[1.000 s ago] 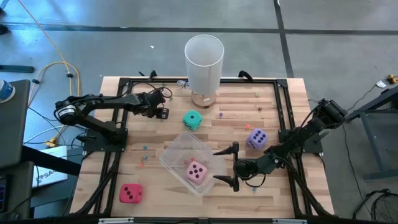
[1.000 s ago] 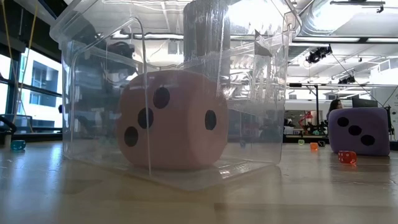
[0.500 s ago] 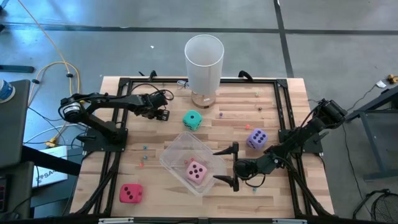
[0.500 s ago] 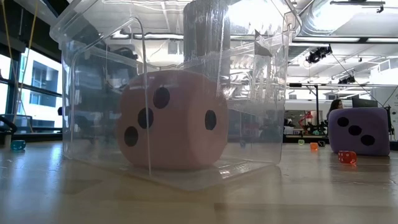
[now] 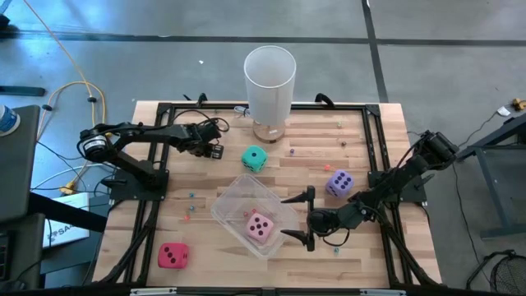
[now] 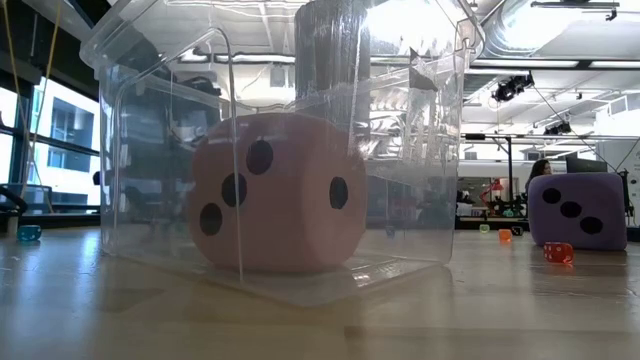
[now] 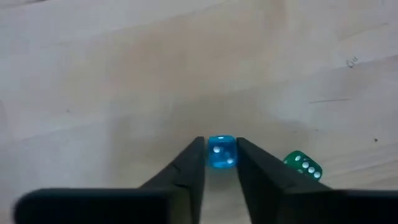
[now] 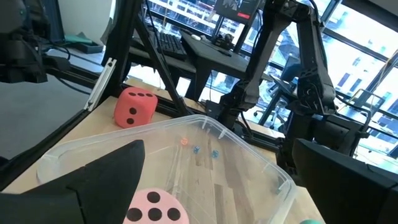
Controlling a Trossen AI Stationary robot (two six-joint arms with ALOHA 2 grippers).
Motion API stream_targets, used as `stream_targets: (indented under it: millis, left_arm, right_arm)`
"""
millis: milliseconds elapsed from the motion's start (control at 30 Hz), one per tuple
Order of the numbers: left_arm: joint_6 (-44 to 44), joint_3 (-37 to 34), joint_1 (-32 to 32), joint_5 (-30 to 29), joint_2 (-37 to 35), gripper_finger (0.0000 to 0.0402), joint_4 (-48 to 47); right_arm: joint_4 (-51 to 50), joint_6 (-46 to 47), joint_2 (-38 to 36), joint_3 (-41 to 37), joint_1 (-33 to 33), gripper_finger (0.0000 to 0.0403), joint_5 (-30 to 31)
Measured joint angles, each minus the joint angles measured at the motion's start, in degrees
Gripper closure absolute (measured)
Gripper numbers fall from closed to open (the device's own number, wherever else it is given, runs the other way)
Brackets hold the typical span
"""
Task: Pick & Place Dice
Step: Put the small blue dice into the transparent bin
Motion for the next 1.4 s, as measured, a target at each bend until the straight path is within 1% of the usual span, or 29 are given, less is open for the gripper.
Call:
stream_targets:
  millis: [67,100,267,367,433,567,667,833,933,1033,1133,1233,1333,1400]
  left_arm:
    - [1.00,0.00,-0.02,-0.09,0.00,0.0358,0.02]
    - [1.57,0.00,-0.02,-0.08,0.00,0.0360,0.00]
    - [3.41,0.01,-0.85,-0.34,-0.35,0.0360,-0.07]
    - [5.60,0.85,-1.65,-0.73,-2.36,0.0355,-3.05]
    - [4.98,1.73,-2.51,-2.51,-5.20,0.0354,-9.33]
    - [4.82,4.20,-4.97,-5.87,-12.43,0.0354,-16.36]
    - [2.37,4.57,-8.63,-6.25,-19.29,0.0353,-17.38]
    - [-2.38,4.59,-18.64,-9.29,-30.69,0.0352,-18.99]
    - [-4.52,4.61,-27.01,-13.04,-36.79,0.0350,-17.89]
    - [-3.95,4.63,-36.58,-15.16,-40.04,0.0346,-13.37]
    - [-0.67,4.63,-46.31,-17.25,-40.22,0.0345,-6.07]
    - [2.83,4.65,-54.30,-20.14,-38.69,0.0345,0.50]
    - [5.90,4.67,-59.99,-21.10,-36.57,0.0344,4.29]
    - [6.20,4.67,-62.32,-21.22,-34.85,0.0344,5.69]
  right_arm:
    - [-0.04,0.38,0.00,0.00,0.00,0.0003,0.00]
    - [-0.04,0.82,0.00,0.00,0.00,0.0003,0.00]
    - [-0.17,1.20,0.00,0.00,0.00,0.0003,0.00]
    - [-0.50,1.18,0.00,0.00,-0.02,0.0003,0.00]
    - [-0.57,1.16,0.00,0.00,-0.02,0.0003,0.01]
    - [-0.94,1.19,0.00,0.00,-0.12,0.0003,0.01]
    - [-2.24,1.26,0.00,0.00,-0.35,0.0003,-0.03]
    - [-2.38,2.66,0.00,0.00,-0.46,0.0003,0.00]
    - [-2.73,2.97,0.00,0.00,-0.45,0.0003,-0.01]
    - [-3.12,3.00,0.00,0.00,-0.45,0.0003,-0.02]
    - [-3.50,3.02,0.00,0.00,-0.45,0.0003,-0.02]
    - [-3.50,3.02,0.00,0.00,-0.45,0.0003,-0.02]
    - [-3.51,2.99,0.00,0.00,-0.60,0.0003,0.00]
    - [-3.50,2.78,0.00,0.00,-0.96,0.0003,-0.18]
